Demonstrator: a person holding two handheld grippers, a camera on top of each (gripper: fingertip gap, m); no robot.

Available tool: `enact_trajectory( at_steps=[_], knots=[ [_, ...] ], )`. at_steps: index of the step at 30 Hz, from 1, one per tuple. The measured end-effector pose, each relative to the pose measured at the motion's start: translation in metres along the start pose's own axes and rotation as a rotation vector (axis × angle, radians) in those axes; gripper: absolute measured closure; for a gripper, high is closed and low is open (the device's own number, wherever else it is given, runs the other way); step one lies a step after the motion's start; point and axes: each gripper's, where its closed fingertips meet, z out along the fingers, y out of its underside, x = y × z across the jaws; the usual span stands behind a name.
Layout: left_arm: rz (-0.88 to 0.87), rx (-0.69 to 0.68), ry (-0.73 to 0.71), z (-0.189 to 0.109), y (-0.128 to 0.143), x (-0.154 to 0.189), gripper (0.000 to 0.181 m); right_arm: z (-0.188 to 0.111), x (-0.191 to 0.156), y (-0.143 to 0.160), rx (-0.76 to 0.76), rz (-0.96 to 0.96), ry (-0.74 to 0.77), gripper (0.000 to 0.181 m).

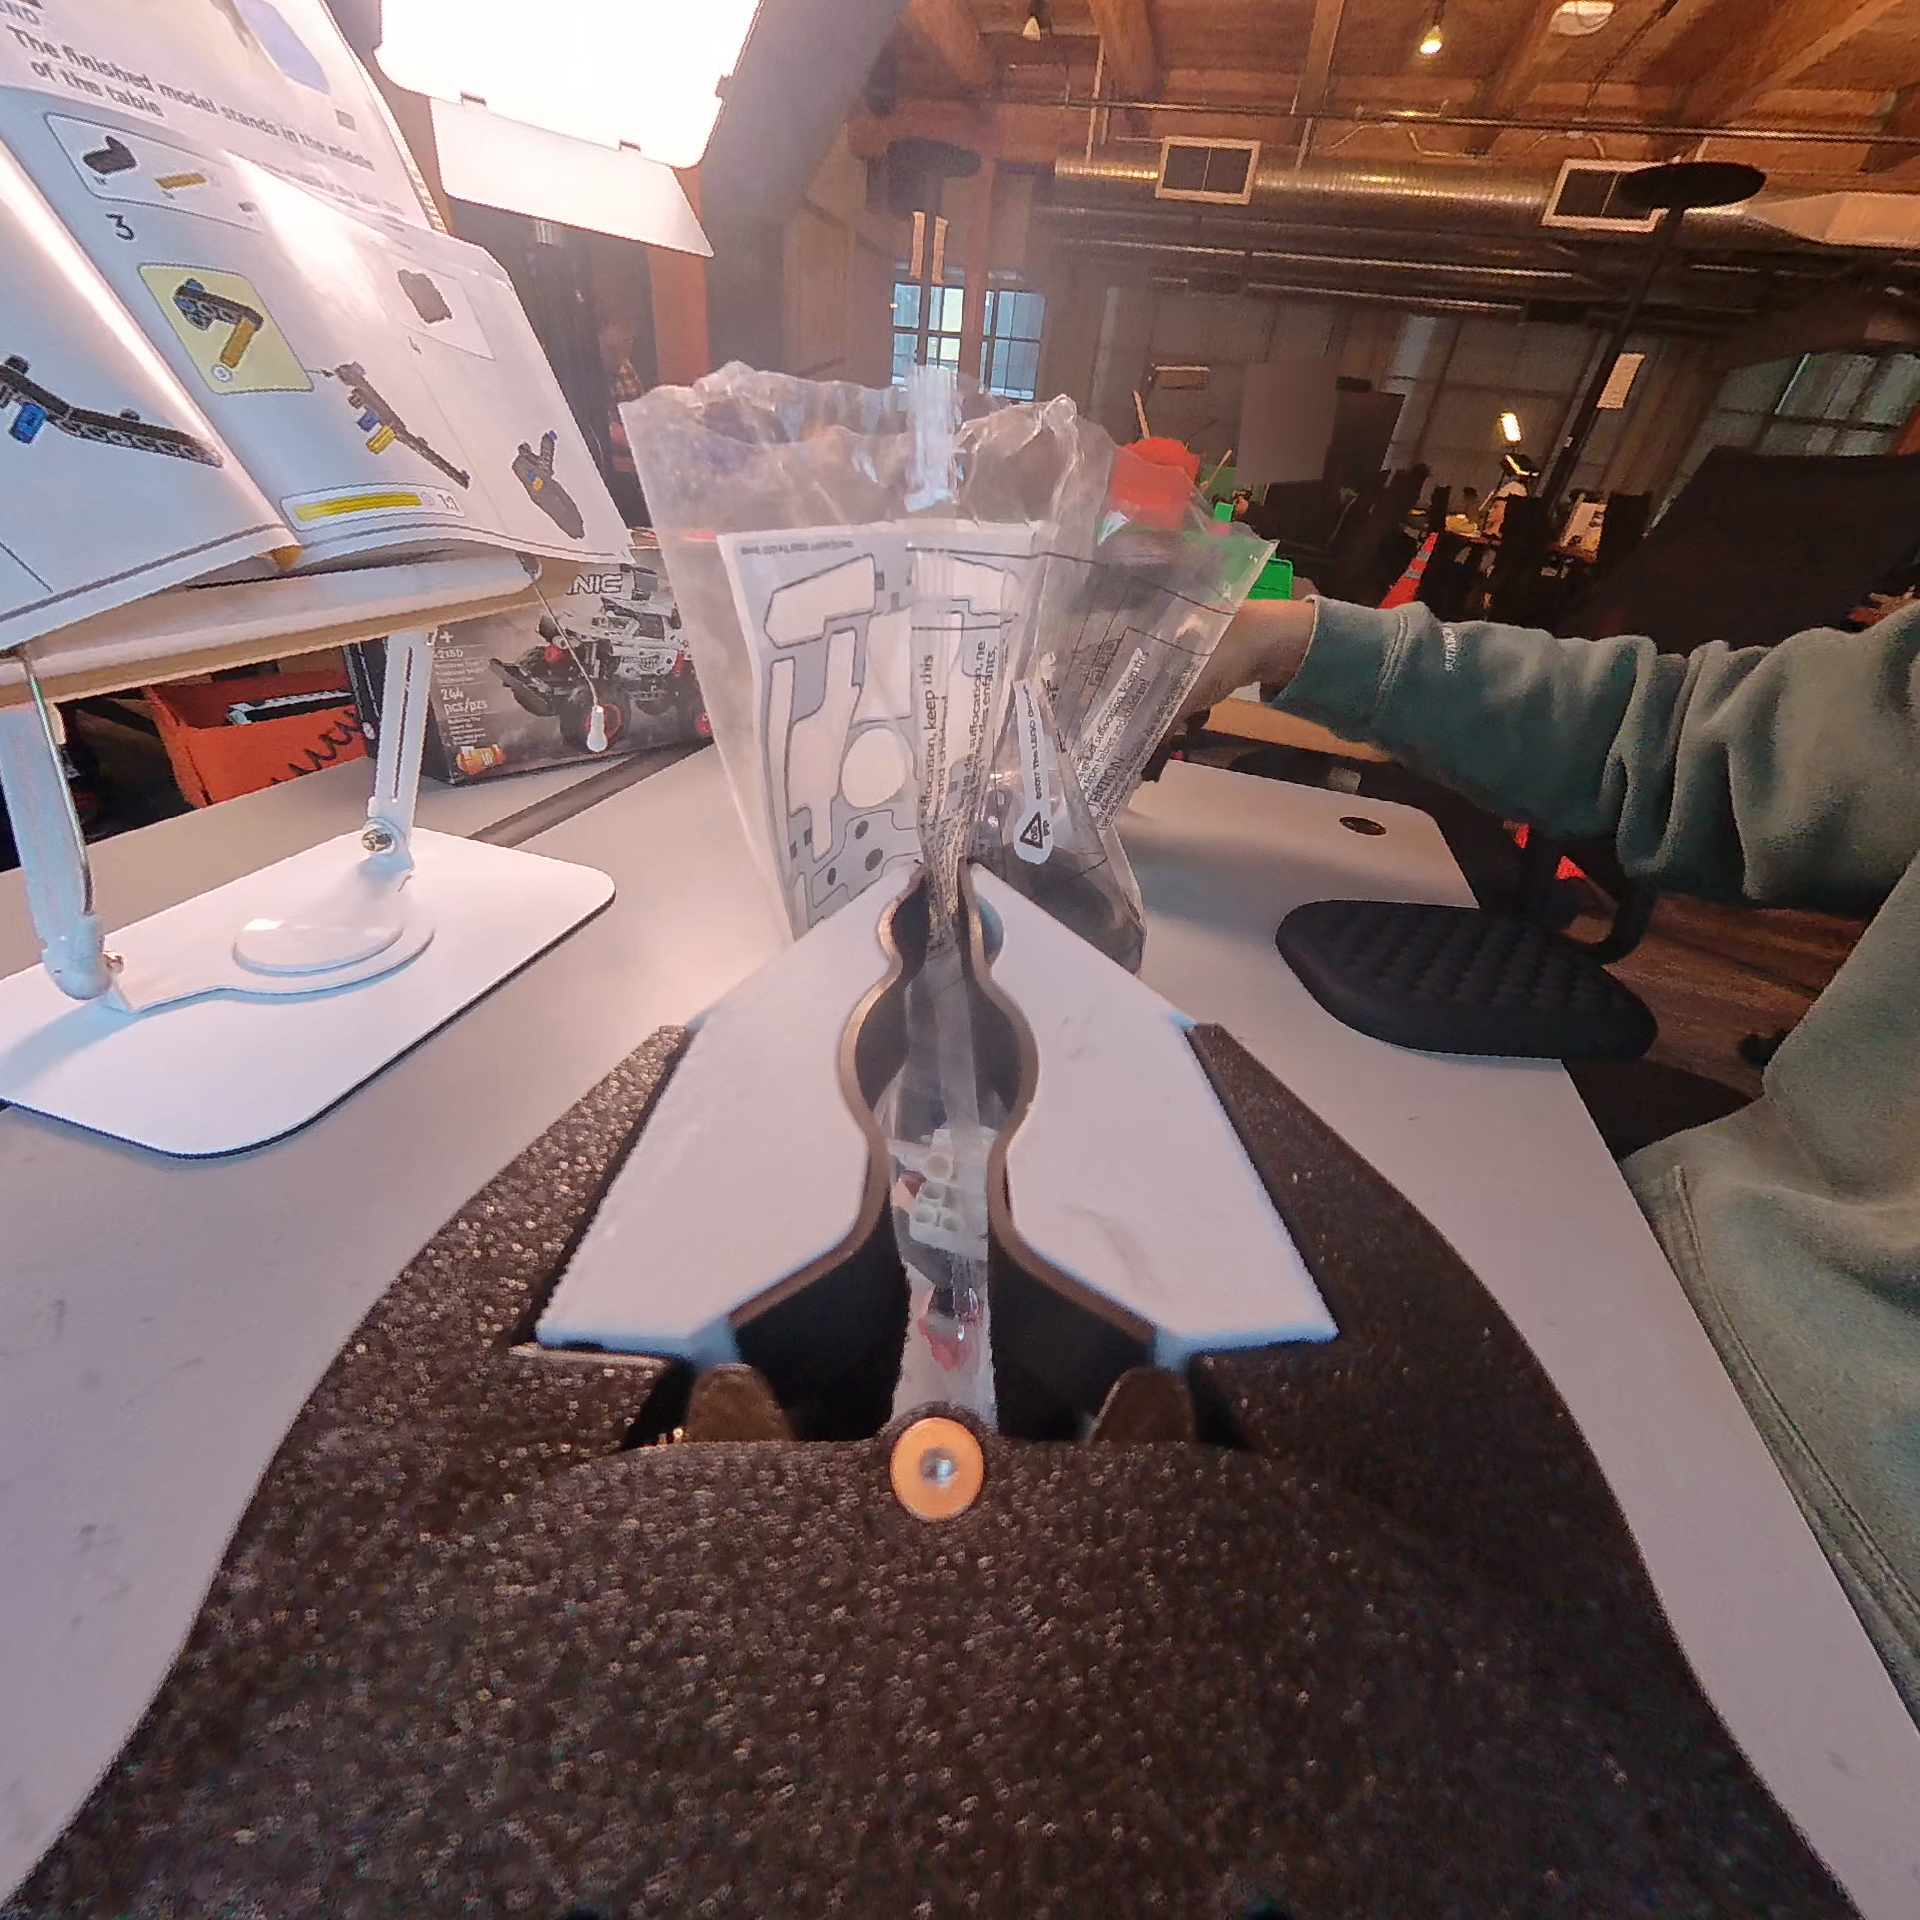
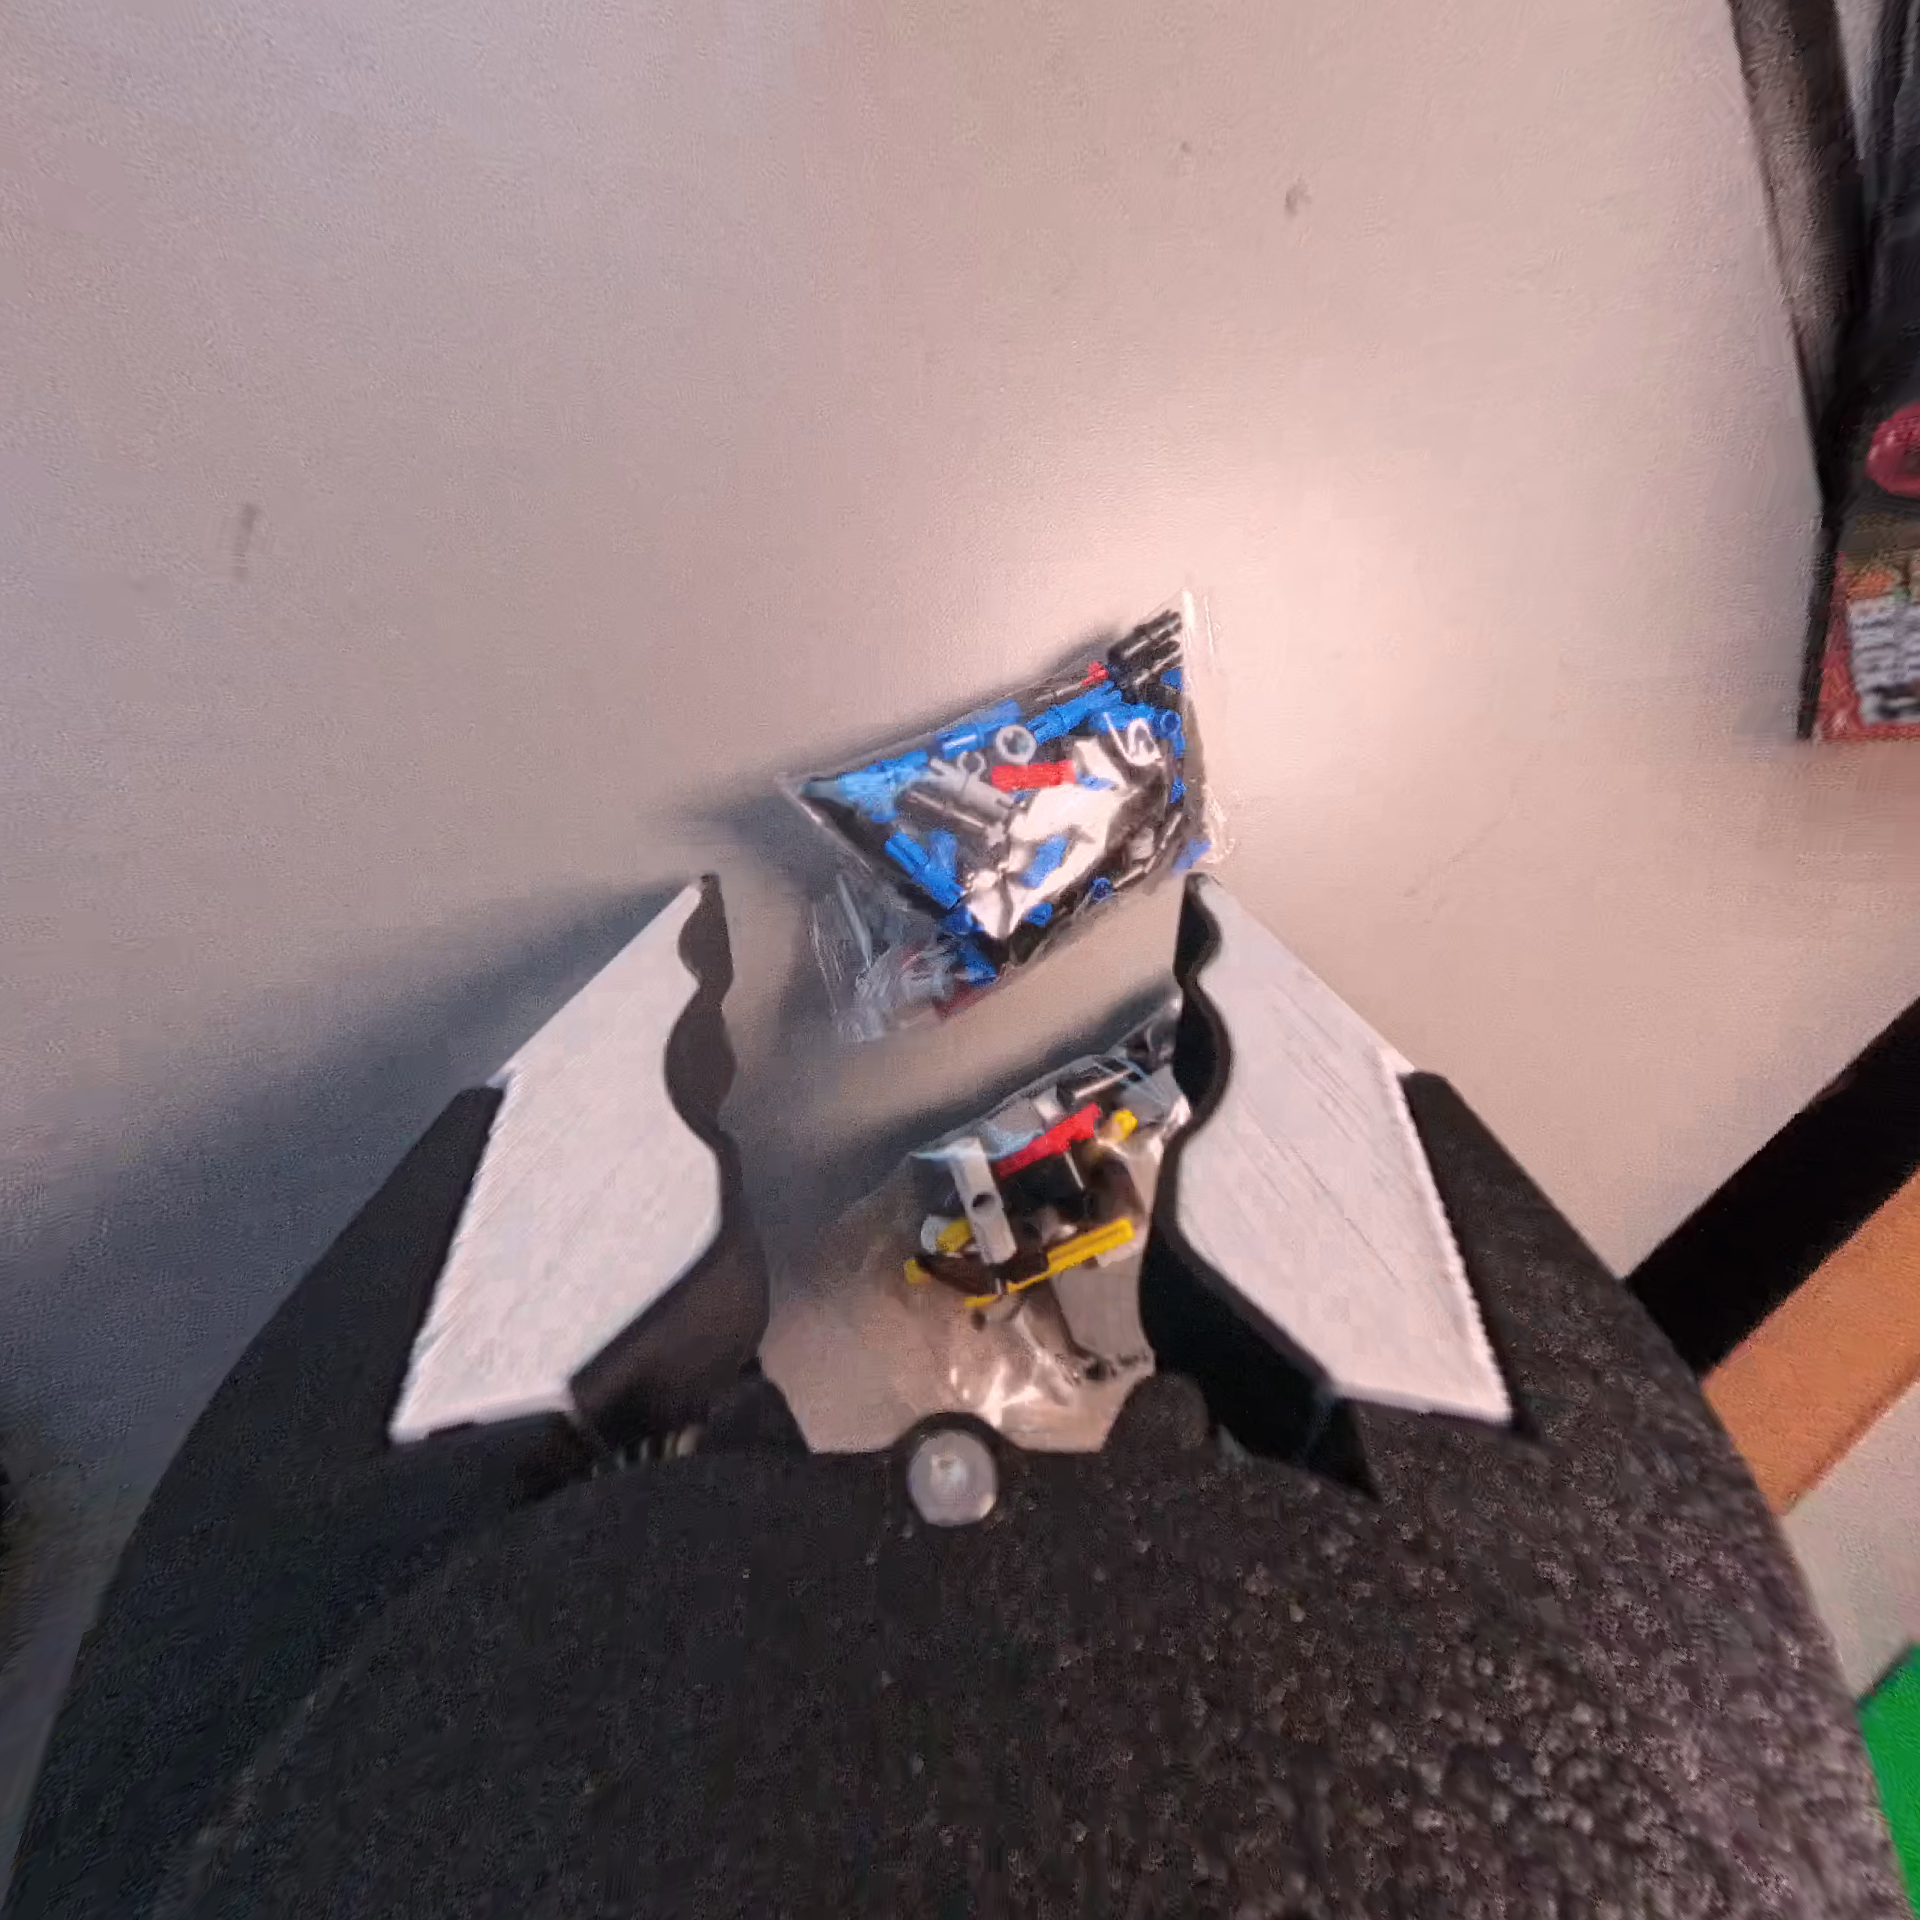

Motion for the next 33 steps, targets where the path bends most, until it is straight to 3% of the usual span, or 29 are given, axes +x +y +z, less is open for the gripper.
enact_trajectory(
  at_steps=[4,9,12,14,21,22,23,27,30,33],
  knots=[
    [-0.01,0.006,0.003,0.0,0.0,-0.001,0.178,-0.009,0.0,0.004,-0.028,-0.365,0.068,0.096],
    [-0.005,0.004,0.002,0.001,0.0,0.0,0.178,-0.005,-0.006,0.0,-0.018,-0.536,0.099,0.111],
    [-0.007,0.005,0.006,0.001,0.0,0.001,0.178,-0.004,-0.005,0.001,-0.023,-0.504,0.068,0.109],
    [-0.008,0.005,0.009,0.001,0.0,0.002,0.178,-0.002,0.0,0.004,-0.038,-0.506,0.072,0.122],
    [-0.016,0.011,0.025,0.001,0.0,0.003,0.179,0.001,0.005,0.01,-0.06,-0.528,0.031,0.127],
    [-0.015,0.011,0.024,0.001,0.0,0.003,0.179,0.002,0.005,0.011,-0.055,-0.516,0.018,0.13],
    [-0.015,0.01,0.024,0.001,0.0,0.003,0.179,0.002,0.01,0.01,-0.038,-0.496,0.049,0.145],
    [-0.004,0.006,0.02,0.001,0.0,0.004,0.179,0.005,0.017,0.009,0.001,-0.456,0.11,0.156],
    [-0.004,0.001,0.01,0.002,0.0,0.003,0.179,-0.011,0.004,-0.003,0.086,-0.37,0.055,0.163],
    [-0.004,-0.001,0.006,0.003,0.0,0.003,0.179,-0.051,-0.014,-0.033,0.26,-0.285,-0.039,0.164]
  ],
)
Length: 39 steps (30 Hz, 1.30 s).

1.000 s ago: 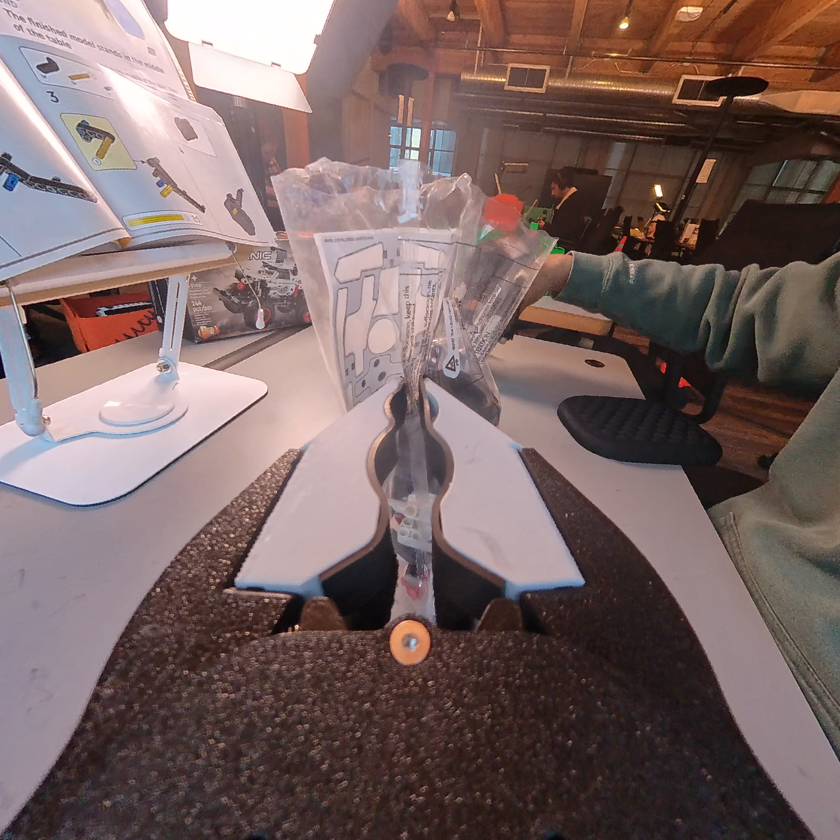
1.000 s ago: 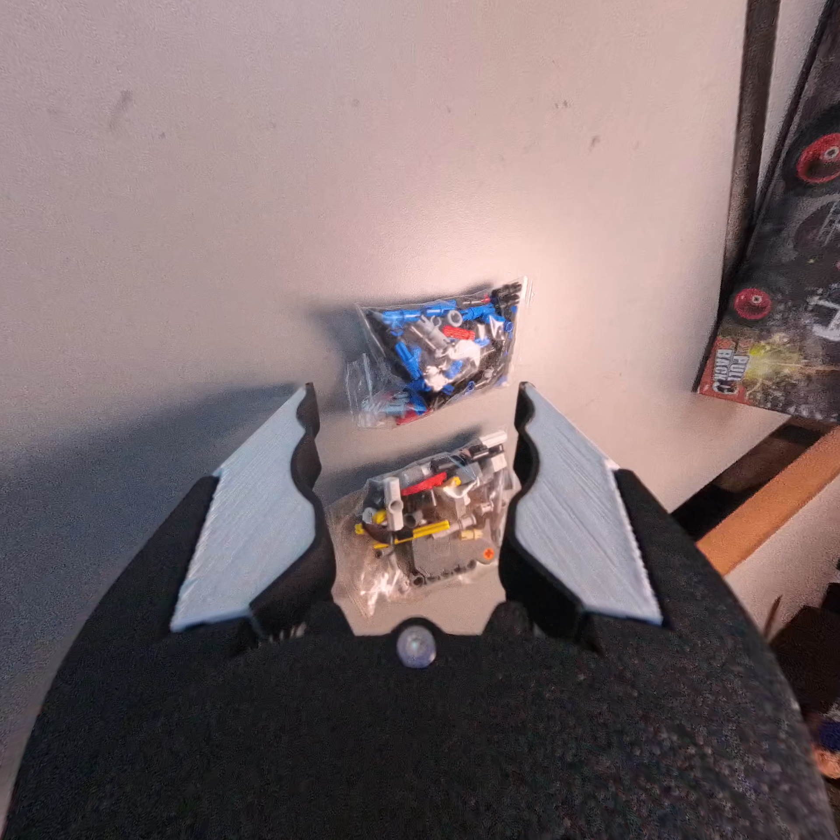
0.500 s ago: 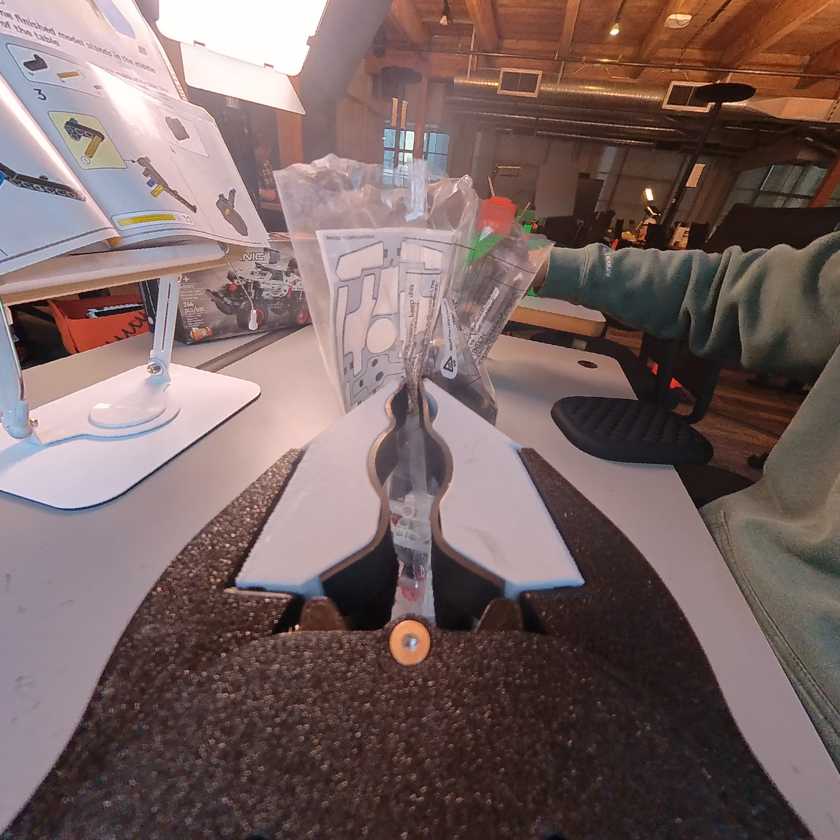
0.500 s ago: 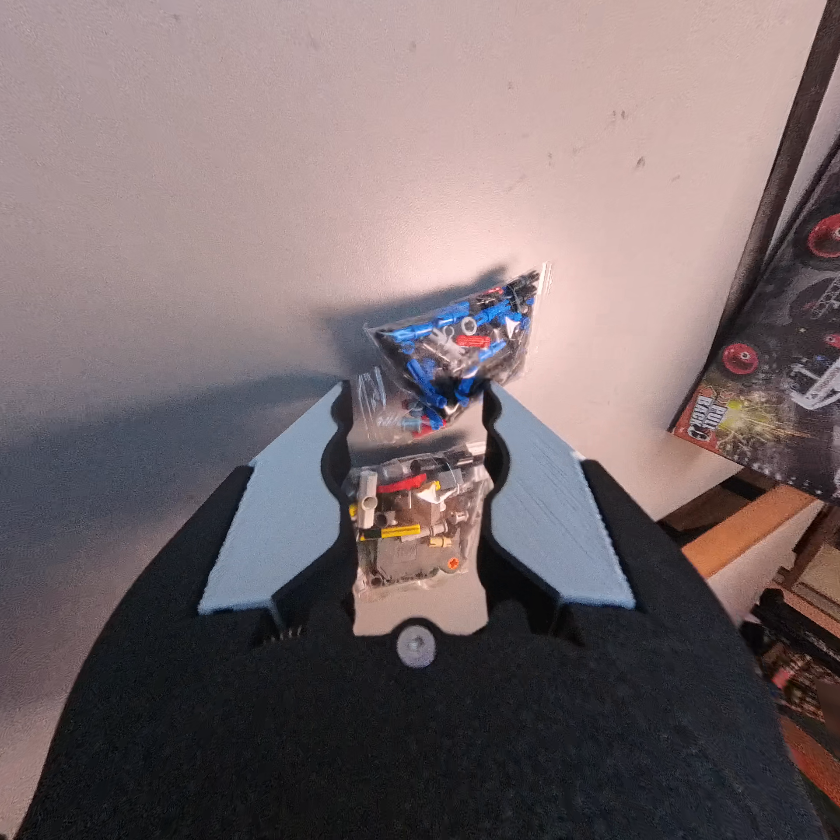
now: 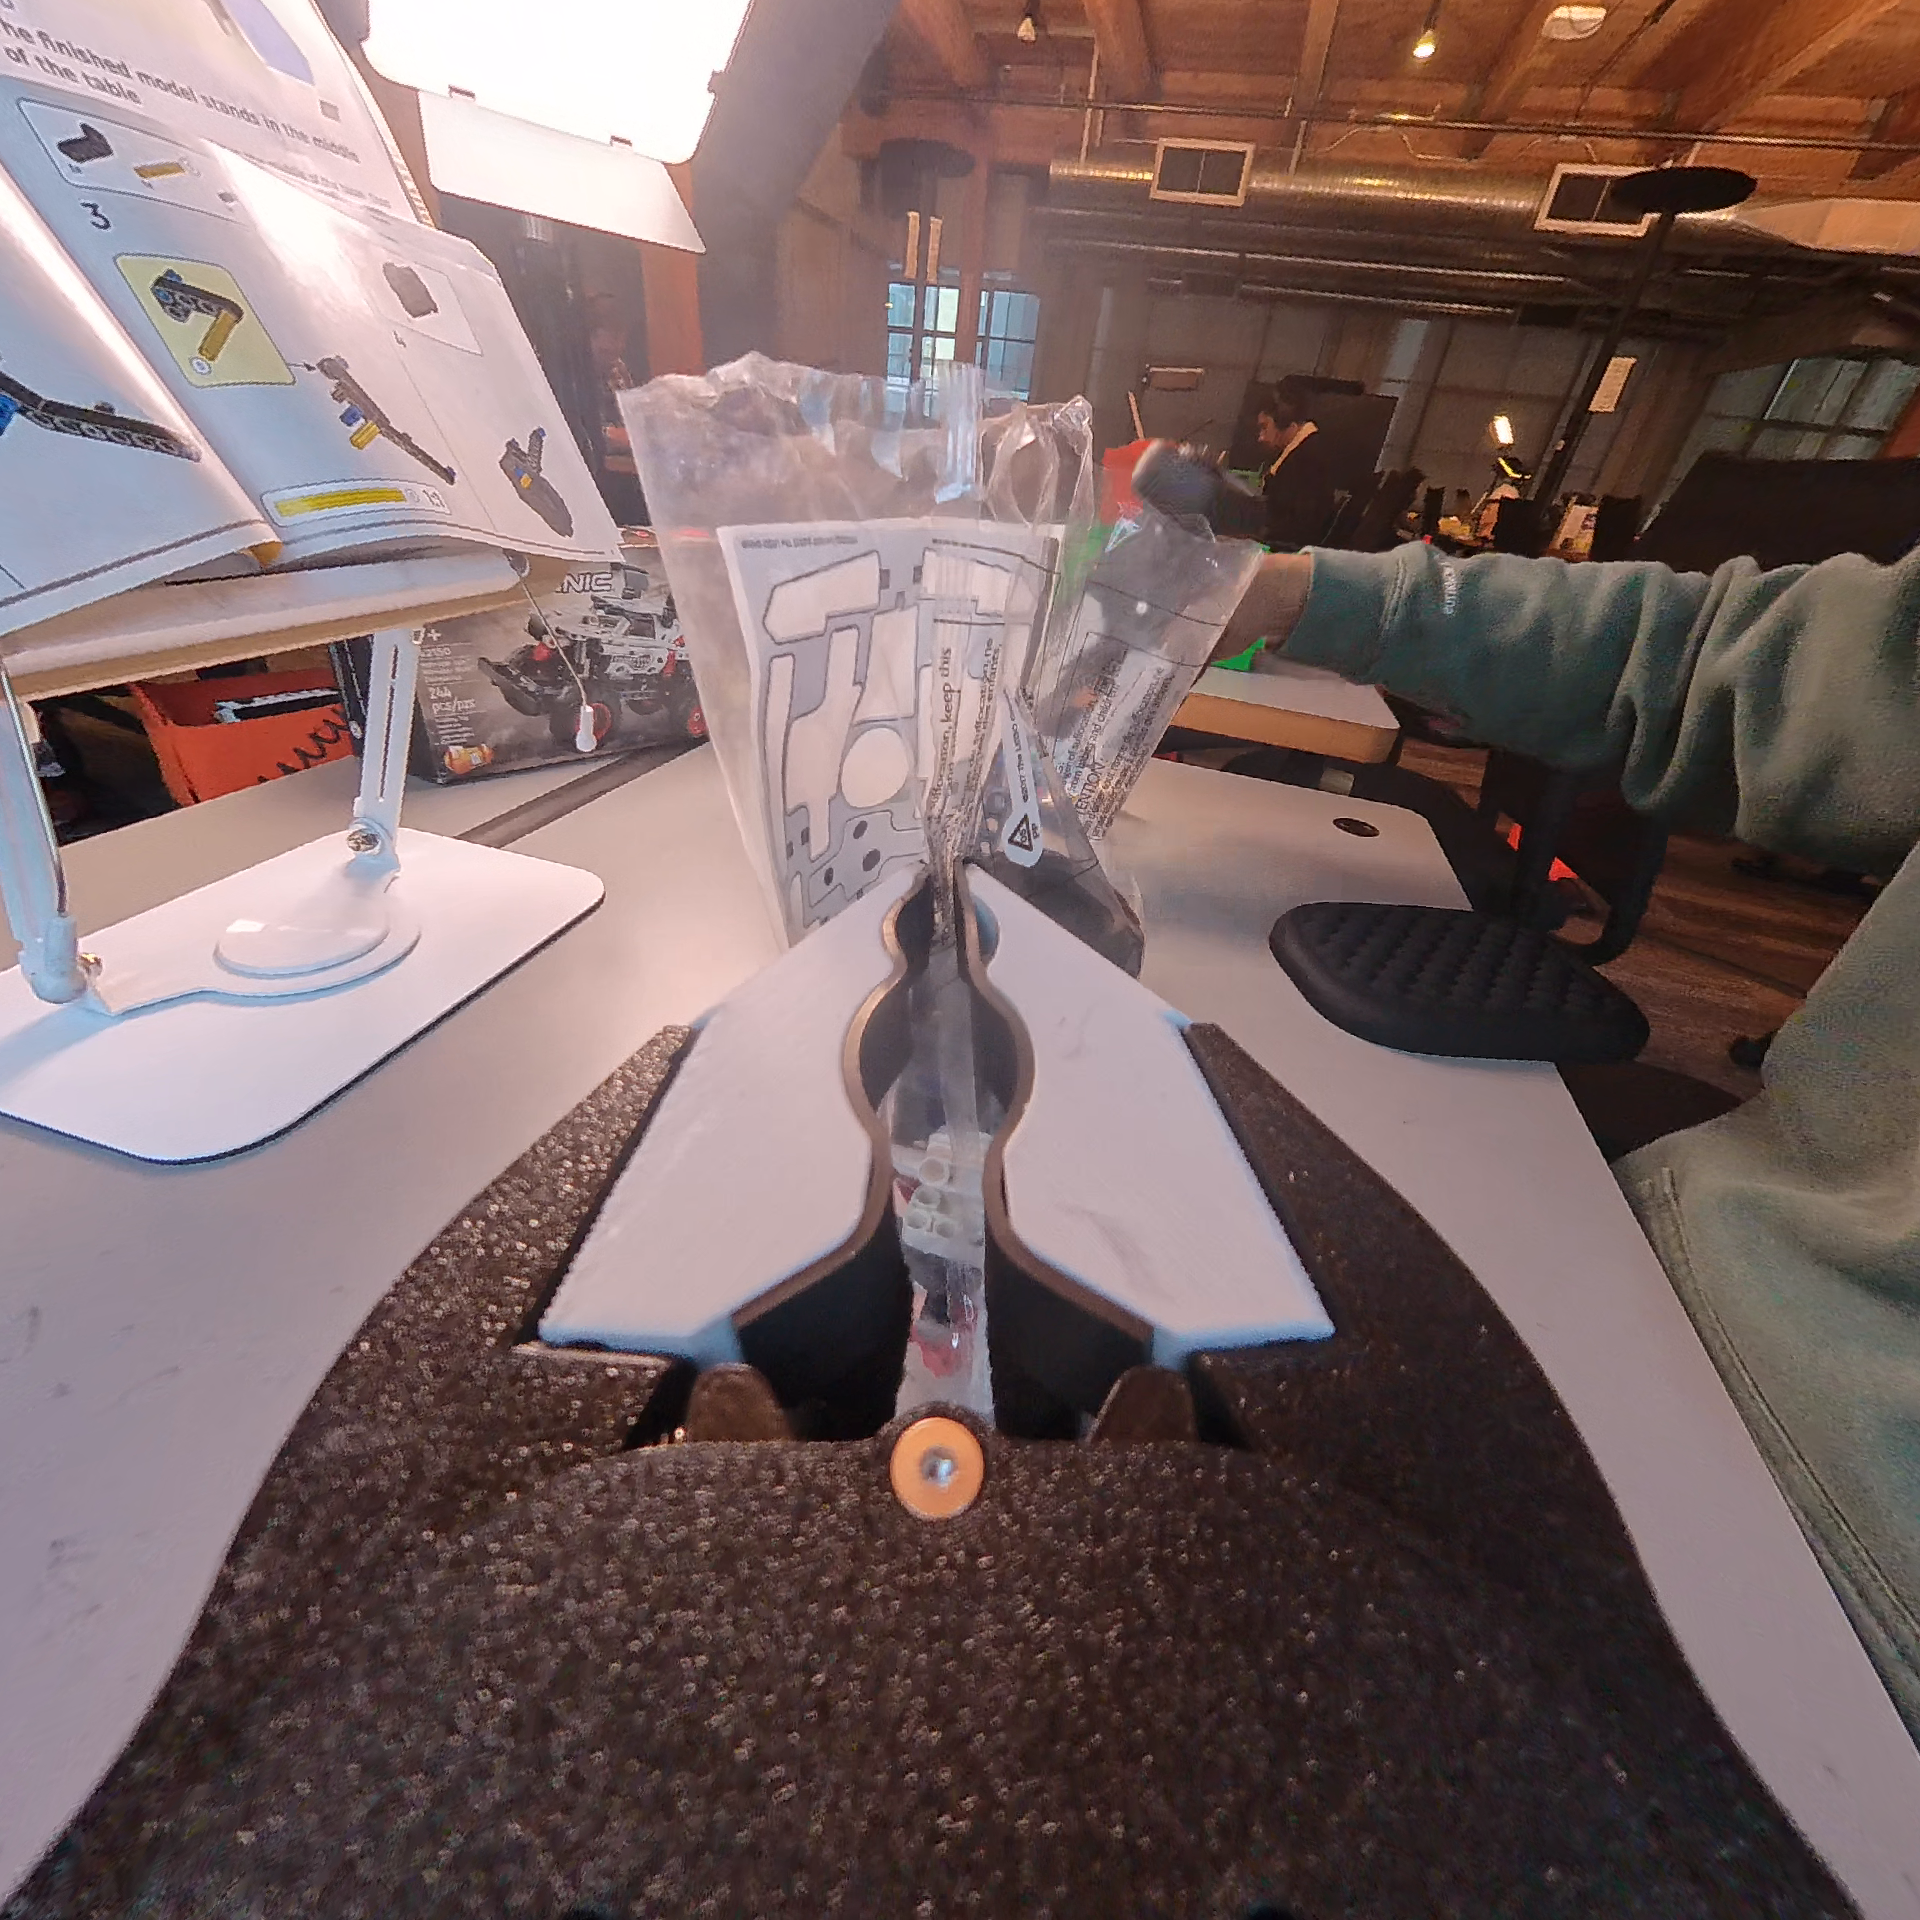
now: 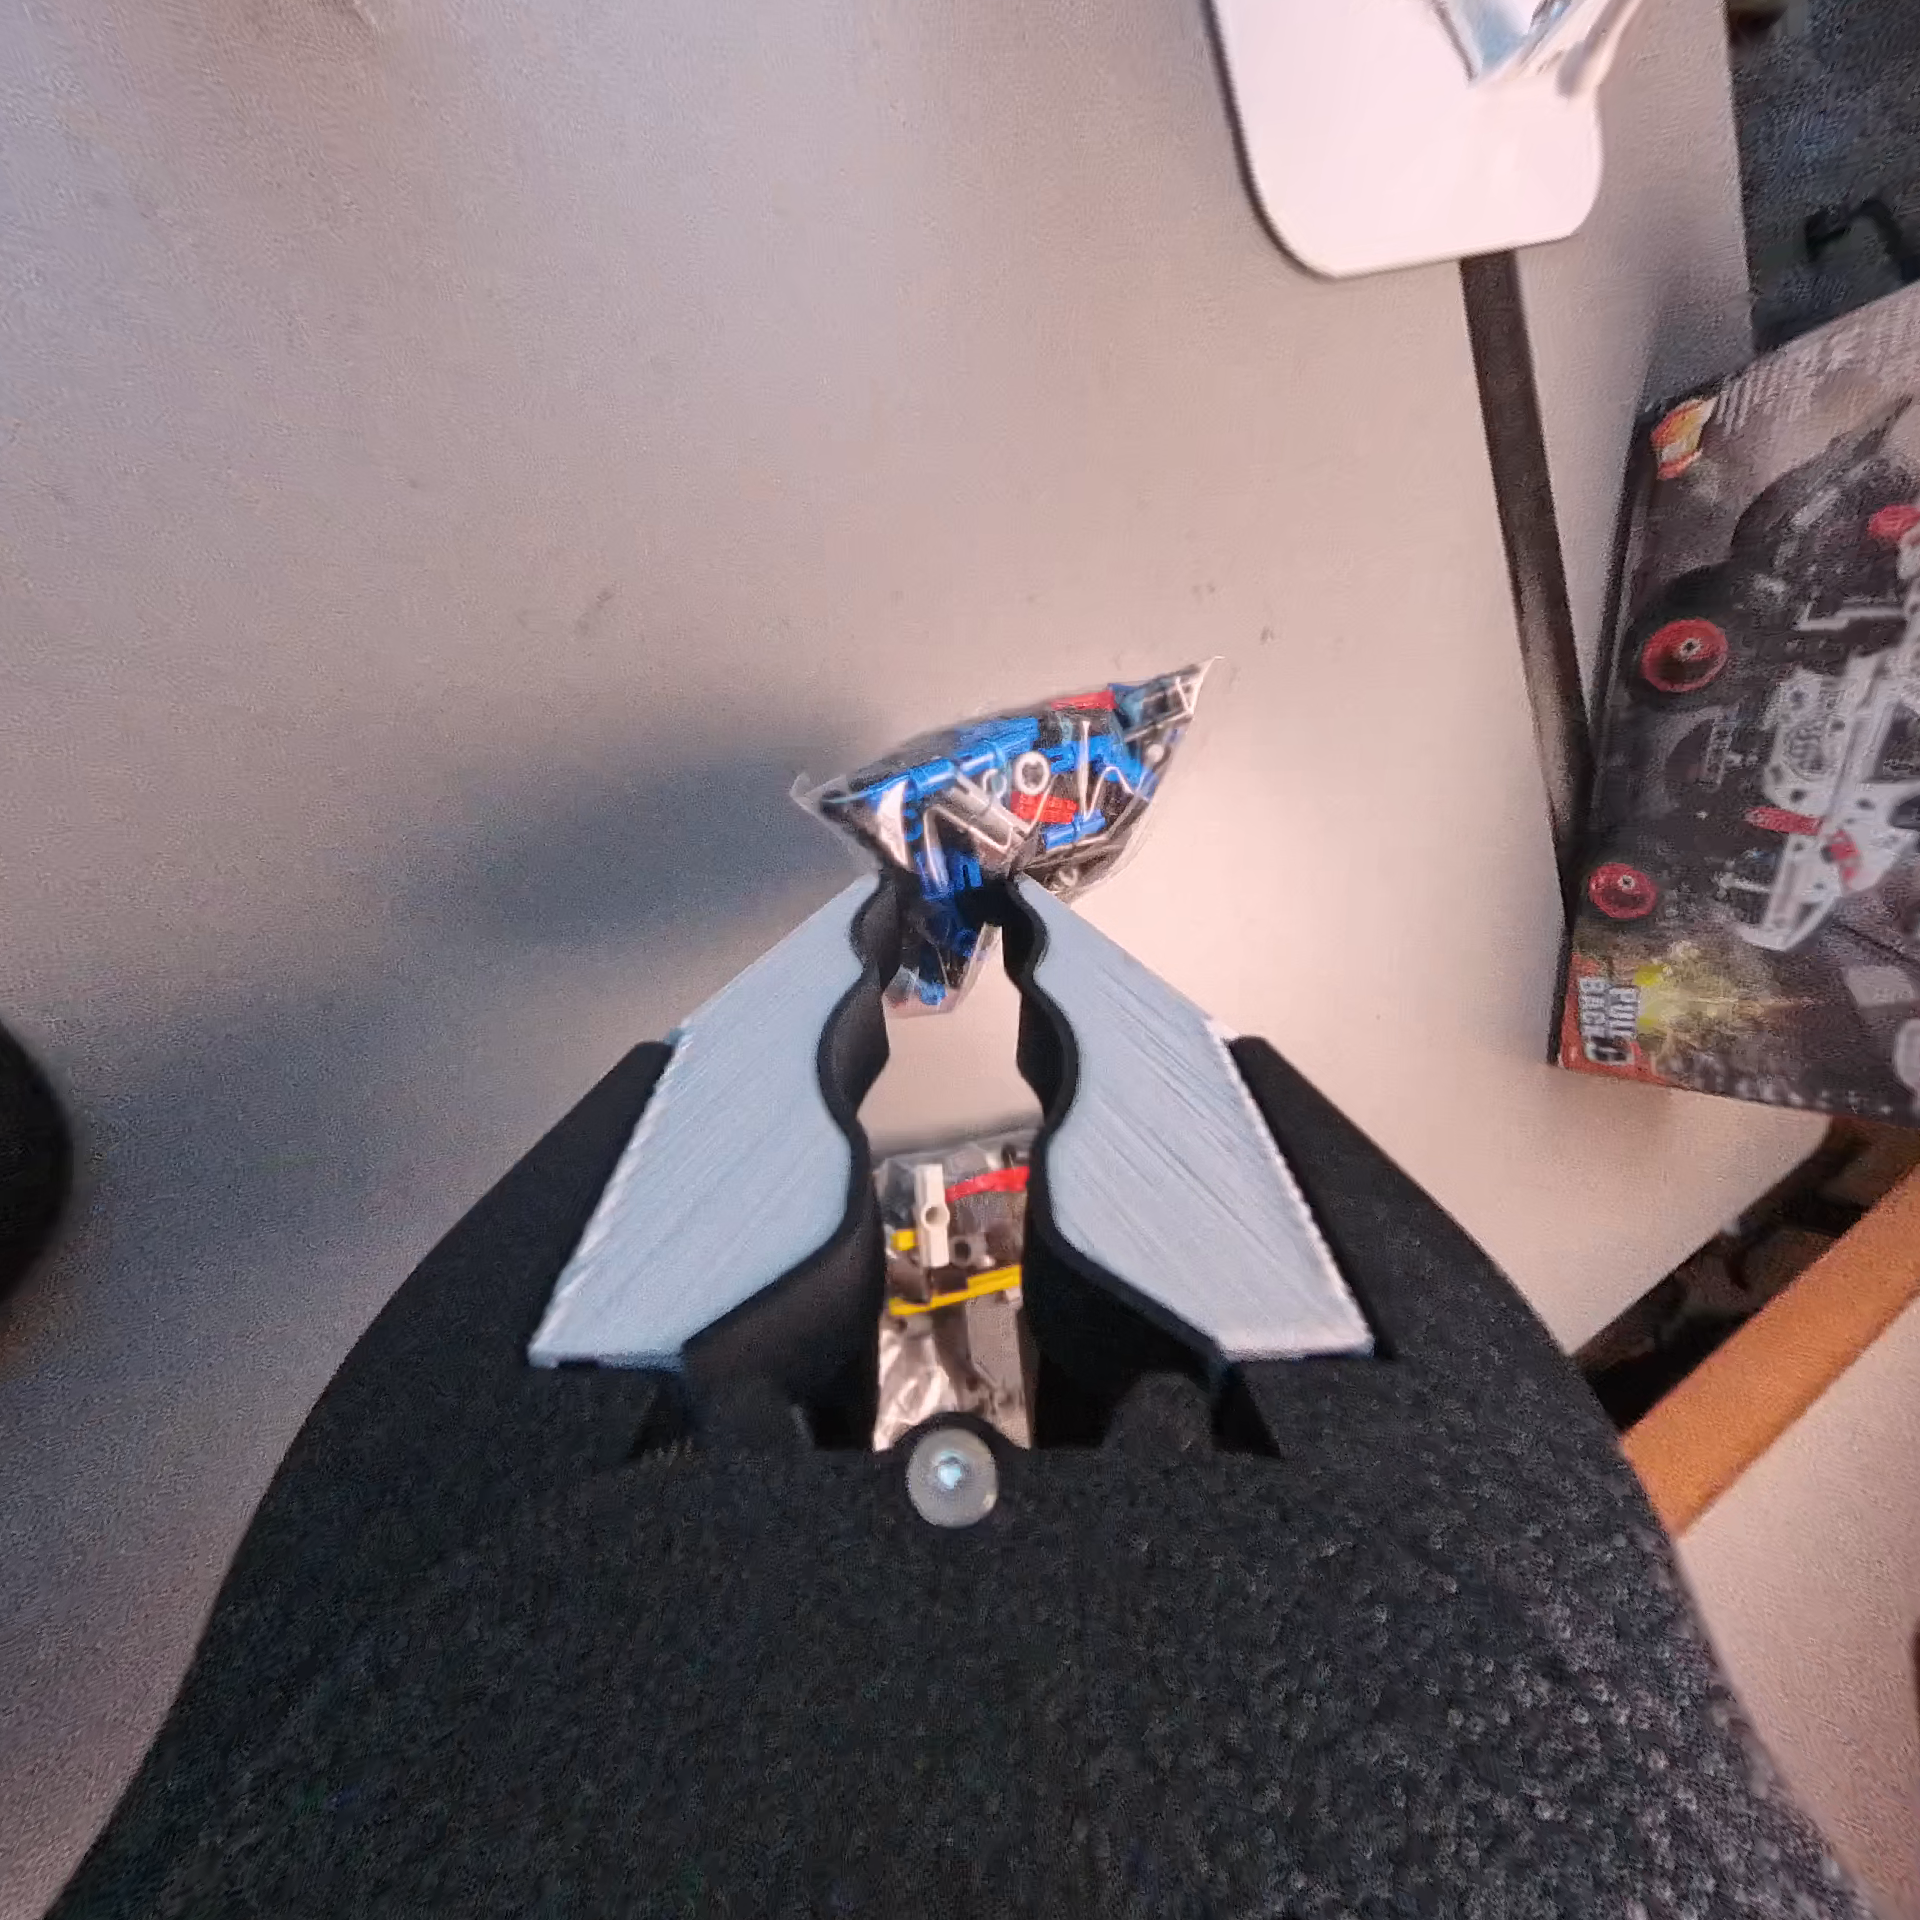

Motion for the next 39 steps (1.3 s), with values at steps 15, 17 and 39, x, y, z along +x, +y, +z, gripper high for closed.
enact_trajectory(
  at_steps=[15,17,39],
  knots=[
    [0.057,-0.017,0.043,0.003,0.0,0.016,0.18,-0.16,-0.066,-0.308,0.564,-0.25,-0.468,0.164],
    [0.076,-0.019,0.07,0.003,0.0,0.022,0.18,-0.139,-0.07,-0.32,0.489,-0.283,-0.487,0.164],
    [0.065,0.005,0.12,-0.01,0.001,0.021,0.181,-0.091,-0.123,-0.299,0.034,-0.38,-0.769,0.164]
  ],
)
